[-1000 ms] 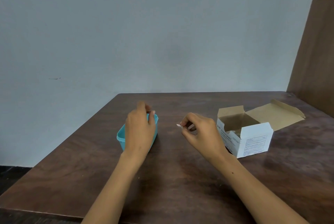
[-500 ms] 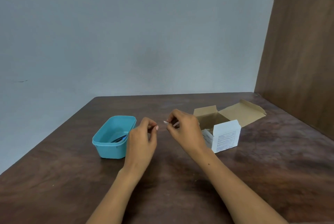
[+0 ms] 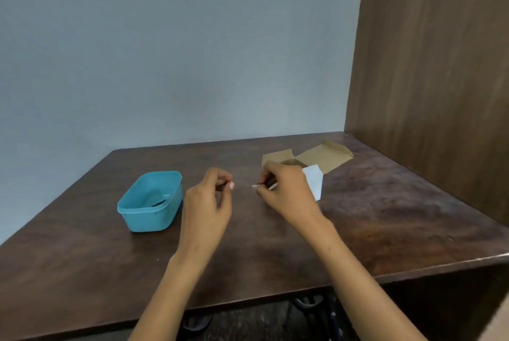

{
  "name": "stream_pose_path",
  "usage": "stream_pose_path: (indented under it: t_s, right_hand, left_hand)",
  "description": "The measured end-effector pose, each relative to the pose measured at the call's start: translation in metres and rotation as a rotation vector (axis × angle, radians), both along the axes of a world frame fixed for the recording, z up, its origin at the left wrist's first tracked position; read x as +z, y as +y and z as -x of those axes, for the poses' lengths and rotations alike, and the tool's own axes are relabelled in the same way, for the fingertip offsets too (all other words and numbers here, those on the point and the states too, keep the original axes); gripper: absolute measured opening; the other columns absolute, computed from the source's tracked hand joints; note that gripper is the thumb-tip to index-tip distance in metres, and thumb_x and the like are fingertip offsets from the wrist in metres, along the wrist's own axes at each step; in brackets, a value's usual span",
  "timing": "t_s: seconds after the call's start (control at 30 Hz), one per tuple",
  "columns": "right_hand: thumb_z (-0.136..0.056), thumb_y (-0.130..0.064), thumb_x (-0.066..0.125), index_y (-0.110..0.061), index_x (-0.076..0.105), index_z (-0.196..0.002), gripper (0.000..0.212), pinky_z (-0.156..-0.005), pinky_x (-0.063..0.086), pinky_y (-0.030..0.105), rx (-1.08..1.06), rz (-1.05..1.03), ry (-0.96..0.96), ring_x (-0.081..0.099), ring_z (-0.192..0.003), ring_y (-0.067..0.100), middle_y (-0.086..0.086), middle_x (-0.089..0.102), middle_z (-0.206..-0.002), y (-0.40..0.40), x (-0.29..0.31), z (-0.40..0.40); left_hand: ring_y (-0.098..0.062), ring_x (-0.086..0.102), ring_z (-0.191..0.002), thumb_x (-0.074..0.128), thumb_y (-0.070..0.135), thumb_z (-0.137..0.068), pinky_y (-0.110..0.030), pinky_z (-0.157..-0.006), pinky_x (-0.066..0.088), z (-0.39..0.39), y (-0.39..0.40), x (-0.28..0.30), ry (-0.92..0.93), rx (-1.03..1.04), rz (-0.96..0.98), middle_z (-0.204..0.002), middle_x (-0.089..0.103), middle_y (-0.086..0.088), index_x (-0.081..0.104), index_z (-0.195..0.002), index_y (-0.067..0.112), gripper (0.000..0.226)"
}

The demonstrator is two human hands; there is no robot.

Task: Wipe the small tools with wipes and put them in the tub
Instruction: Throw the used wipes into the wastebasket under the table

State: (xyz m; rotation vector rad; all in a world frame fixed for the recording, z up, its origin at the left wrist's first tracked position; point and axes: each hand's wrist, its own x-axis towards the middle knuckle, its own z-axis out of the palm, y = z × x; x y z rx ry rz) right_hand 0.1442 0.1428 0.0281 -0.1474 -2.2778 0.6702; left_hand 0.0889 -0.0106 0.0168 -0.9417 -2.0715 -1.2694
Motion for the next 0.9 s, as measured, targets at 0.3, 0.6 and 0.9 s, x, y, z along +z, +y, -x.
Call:
stream_pose_path:
  t_s: [0.3, 0.6, 0.9]
  right_hand:
    - [-0.068, -0.014, 0.071, -0.013, 0.063, -0.069, 0.007, -0.060, 0.050, 0.016, -0.211, 0.160, 0.013, 0.063, -0.065, 0.004, -0.006, 0.066, -0.065, 0.011, -0.031, -0.187]
    - [-0.071, -0.006, 0.073, -0.018, 0.062, -0.070, 0.016, -0.057, 0.053, 0.025, -0.700, 0.298, -0.280, 0.061, -0.061, 0.005, -0.009, 0.064, -0.064, 0.051, -0.165, -0.266]
    - [-0.081, -0.006, 0.063, -0.008, 0.067, -0.086, 0.007, -0.066, 0.044, 0.028, -0.996, 0.587, -0.512, 0.063, -0.081, 0.033, 0.015, 0.069, -0.088, 0.101, -0.275, -0.244]
  left_hand:
    - [0.008, 0.064, -0.088, 0.061, 0.008, -0.089, -0.009, -0.073, 0.049, -0.143, 0.040, -0.042, -0.214, -0.444, -0.150, -0.090, 0.069, 0.017, 0.062, -0.093, 0.023, 0.015]
    - [0.005, 0.064, -0.087, 0.057, 0.013, -0.091, -0.020, -0.073, 0.054, -0.190, 0.105, -0.157, -0.413, -0.630, 0.150, -0.091, 0.070, 0.014, 0.060, -0.097, 0.022, 0.011]
    - [-0.009, 0.069, -0.086, 0.057, 0.012, -0.090, -0.023, -0.072, 0.056, -0.183, 0.154, -0.227, -0.516, -0.515, 0.420, -0.094, 0.072, 0.003, 0.061, -0.098, 0.015, 0.010]
